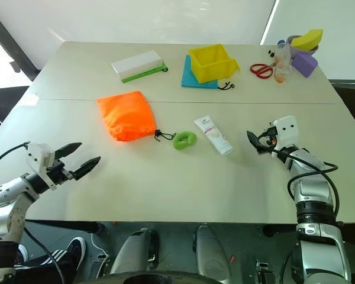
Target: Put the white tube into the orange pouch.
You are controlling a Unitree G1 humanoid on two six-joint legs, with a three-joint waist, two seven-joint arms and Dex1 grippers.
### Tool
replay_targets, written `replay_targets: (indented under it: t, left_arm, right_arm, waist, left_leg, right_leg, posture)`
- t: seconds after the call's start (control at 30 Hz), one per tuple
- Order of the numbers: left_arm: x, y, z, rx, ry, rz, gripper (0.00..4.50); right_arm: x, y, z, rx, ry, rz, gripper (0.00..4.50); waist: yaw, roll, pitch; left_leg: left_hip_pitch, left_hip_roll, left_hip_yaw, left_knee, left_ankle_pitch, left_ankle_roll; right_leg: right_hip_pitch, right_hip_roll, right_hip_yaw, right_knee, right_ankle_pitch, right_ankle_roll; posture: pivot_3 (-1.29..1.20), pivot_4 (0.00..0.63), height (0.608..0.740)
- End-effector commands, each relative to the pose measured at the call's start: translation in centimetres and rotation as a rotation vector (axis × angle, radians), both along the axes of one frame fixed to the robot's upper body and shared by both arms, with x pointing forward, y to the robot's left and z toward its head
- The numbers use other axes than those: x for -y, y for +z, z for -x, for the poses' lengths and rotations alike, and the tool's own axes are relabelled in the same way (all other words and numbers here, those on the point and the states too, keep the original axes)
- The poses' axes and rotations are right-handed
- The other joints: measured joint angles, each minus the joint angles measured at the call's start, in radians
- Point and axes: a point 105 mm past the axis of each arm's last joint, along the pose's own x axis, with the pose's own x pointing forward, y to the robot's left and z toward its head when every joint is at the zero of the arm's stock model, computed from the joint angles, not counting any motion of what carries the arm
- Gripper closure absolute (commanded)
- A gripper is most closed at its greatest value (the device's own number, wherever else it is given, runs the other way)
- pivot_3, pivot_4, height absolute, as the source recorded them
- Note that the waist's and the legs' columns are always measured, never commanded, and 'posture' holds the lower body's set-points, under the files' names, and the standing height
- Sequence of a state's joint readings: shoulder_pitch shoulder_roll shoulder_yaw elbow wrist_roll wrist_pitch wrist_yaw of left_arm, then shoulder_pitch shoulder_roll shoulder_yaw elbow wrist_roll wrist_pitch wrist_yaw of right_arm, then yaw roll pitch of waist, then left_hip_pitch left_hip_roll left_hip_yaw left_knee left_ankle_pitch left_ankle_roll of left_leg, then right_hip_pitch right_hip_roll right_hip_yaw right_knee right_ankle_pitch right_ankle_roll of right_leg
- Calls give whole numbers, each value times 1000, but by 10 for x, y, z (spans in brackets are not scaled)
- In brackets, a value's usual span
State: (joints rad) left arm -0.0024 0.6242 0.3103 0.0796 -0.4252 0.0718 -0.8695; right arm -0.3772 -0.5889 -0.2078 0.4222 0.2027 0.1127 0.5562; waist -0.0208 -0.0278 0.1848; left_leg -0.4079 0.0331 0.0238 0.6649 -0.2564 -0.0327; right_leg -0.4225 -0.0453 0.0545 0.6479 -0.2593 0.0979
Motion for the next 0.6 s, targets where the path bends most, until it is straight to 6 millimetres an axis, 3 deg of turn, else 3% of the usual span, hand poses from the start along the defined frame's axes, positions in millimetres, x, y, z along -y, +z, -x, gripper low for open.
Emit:
replay_targets:
  t: [0.03,0.27,0.37,0.6]
  left_arm:
    - [-4,16,-1,69,5,-4,0]
    - [4,28,-6,108,-12,-14,0]
    - [18,43,-13,157,-27,-35,0]
    - [49,59,-28,237,-85,-161,0]
  right_arm:
    - [-3,27,-2,98,21,-4,43]
    - [-14,32,1,115,93,-12,43]
    - [-46,52,15,175,293,-112,43]
    - [-108,45,62,95,685,-20,43]
  waist:
    - [0,0,0]
    - [0,0,0]
    - [1,0,0]
    - [5,0,0]
  left_leg:
    - [0,0,0,0,0,0]
    - [0,0,0,0,0,0]
    - [0,0,0,0,0,0]
    - [0,0,-1,0,0,0]
  right_leg:
    - [0,0,0,0,0,0]
    - [0,0,0,0,0,0]
    - [0,0,0,0,0,0]
    - [1,0,0,0,2,3]
  posture:
    - [0,150,740]
    - [0,150,740]
    - [0,150,740]
    - [0,150,740]
